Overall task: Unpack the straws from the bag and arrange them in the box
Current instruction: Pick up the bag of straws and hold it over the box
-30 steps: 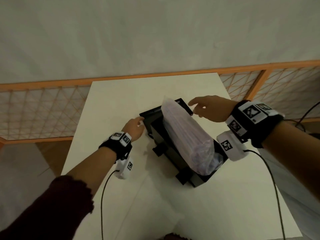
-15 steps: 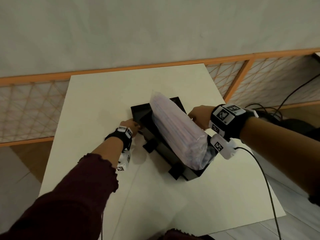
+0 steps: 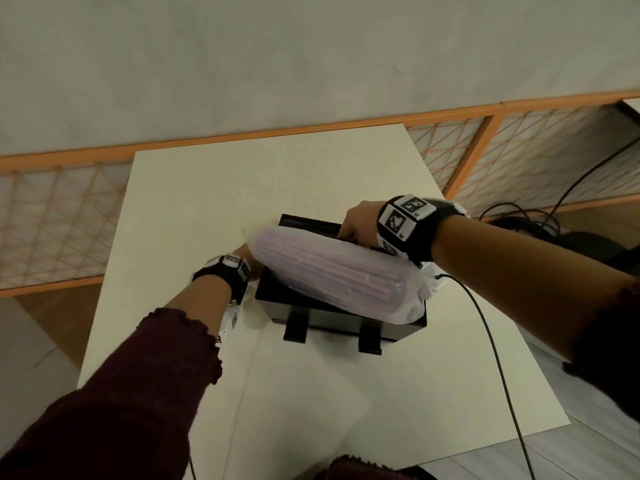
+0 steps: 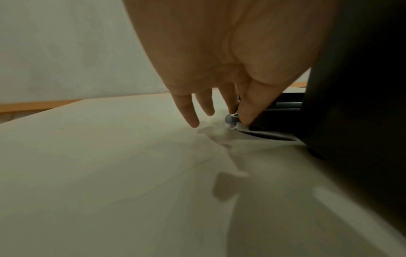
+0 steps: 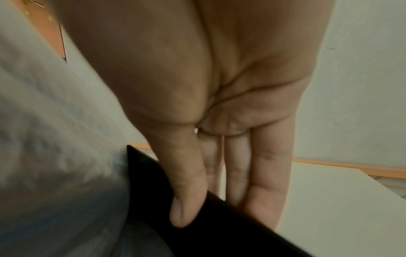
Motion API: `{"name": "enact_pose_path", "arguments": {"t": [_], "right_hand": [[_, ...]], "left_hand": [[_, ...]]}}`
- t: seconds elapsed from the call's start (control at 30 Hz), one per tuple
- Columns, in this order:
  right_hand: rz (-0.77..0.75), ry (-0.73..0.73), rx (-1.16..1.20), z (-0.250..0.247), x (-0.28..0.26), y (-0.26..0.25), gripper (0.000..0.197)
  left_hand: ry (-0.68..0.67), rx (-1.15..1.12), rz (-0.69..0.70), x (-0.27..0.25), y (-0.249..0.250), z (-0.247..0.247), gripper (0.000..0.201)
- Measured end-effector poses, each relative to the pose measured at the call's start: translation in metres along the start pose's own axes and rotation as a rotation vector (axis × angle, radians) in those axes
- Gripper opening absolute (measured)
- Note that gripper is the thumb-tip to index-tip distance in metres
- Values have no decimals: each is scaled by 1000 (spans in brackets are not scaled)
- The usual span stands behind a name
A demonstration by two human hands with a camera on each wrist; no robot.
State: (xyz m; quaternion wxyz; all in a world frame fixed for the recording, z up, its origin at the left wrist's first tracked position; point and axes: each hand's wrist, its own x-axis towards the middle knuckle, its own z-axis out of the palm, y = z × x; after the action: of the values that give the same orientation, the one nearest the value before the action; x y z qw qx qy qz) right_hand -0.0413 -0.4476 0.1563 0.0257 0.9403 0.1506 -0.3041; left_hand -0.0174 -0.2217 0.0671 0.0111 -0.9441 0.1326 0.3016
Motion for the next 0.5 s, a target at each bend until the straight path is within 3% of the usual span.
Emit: {"name": "enact_pose_path", "arguments": {"t": [0.1, 0.27, 0.33, 0.5], "right_hand": [[0, 31, 20, -4, 5, -1, 39], [-29, 99, 33, -11, 16, -4, 40], [-40, 111, 30, -15, 24, -7, 40], [-59, 120, -14, -31, 42, -10, 34]], "left_hand": [[-24, -23, -2, 13, -14, 11, 84], [15, -209, 57, 3, -8, 20, 24], [7, -250, 73, 9, -15, 34, 13], [47, -417, 13, 15, -32, 55, 26]]}}
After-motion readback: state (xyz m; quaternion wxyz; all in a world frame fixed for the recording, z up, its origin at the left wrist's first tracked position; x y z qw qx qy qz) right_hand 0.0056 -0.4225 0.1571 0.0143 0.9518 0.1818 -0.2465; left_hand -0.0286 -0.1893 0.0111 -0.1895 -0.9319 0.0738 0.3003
